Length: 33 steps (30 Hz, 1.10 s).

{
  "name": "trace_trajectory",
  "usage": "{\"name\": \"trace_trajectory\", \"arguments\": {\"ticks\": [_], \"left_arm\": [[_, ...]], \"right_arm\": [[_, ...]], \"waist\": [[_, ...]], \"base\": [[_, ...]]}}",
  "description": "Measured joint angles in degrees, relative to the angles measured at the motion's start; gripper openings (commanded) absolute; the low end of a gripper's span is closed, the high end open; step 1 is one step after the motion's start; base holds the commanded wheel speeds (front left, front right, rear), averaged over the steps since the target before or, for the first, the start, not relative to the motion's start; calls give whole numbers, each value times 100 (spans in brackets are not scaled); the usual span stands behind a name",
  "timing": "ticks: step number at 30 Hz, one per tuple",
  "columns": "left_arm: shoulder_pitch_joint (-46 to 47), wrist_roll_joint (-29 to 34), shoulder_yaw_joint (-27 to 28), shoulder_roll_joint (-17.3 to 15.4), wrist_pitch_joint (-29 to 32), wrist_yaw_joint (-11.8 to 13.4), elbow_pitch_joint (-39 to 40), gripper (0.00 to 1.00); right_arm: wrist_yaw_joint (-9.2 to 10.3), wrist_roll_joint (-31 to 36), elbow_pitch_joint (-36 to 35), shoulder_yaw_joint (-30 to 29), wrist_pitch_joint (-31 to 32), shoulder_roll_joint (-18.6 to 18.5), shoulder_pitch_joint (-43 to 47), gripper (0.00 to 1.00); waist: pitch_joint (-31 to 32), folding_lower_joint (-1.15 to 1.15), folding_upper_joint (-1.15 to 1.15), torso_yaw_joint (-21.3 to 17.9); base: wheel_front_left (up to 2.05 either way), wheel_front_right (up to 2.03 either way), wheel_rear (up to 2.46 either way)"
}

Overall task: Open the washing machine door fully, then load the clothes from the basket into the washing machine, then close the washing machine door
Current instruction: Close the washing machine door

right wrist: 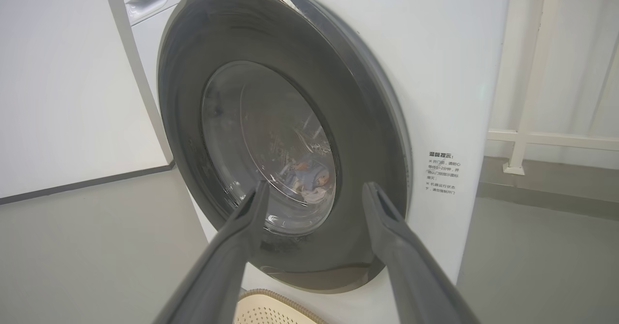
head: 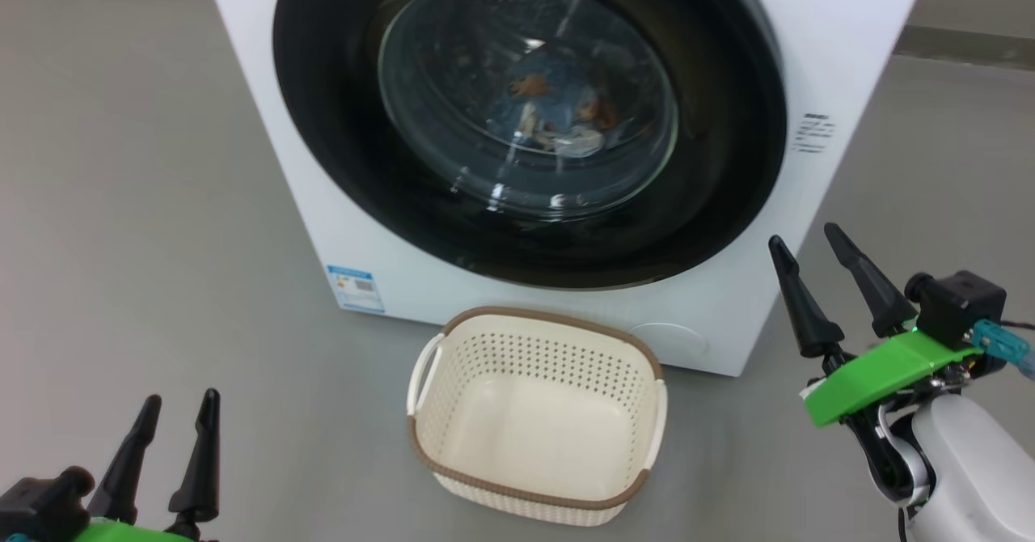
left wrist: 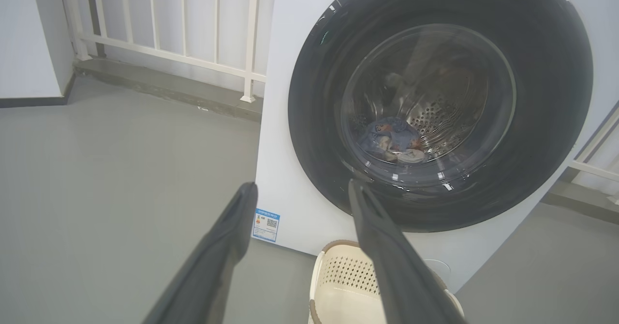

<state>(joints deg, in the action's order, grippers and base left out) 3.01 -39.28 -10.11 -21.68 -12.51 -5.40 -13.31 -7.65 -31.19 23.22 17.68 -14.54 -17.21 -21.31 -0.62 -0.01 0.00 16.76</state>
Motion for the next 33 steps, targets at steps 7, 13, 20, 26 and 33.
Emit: {"name": "trace_trajectory", "arguments": {"ticks": [7, 13, 20, 26, 33], "left_arm": [[-144, 13, -42, -18, 90, 152, 312, 100], [-278, 10, -52, -21, 103, 193, 445, 100], [-409, -52, -42, -24, 125, 202, 559, 100], [-461, -103, -37, -34, 125, 202, 608, 100], [-462, -110, -40, -65, 125, 202, 612, 100]], "right_arm": [[1, 43, -271, -155, 0, 42, 478, 100], [1, 49, -450, -326, 0, 69, 865, 100], [1, 59, -620, -557, 0, 166, 1326, 100], [1, 100, -740, -797, 0, 223, 1614, 100], [1, 110, -786, -890, 1, 270, 1762, 100]], "waist": [[253, 0, 0, -358], [440, 1, 0, -598], [611, 1, 0, -823], [678, 1, 0, -979], [678, 1, 0, -1063]], "base": [[0, 0, 0], [0, 0, 0], [0, 0, 0], [0, 0, 0], [0, 0, 0]]}}
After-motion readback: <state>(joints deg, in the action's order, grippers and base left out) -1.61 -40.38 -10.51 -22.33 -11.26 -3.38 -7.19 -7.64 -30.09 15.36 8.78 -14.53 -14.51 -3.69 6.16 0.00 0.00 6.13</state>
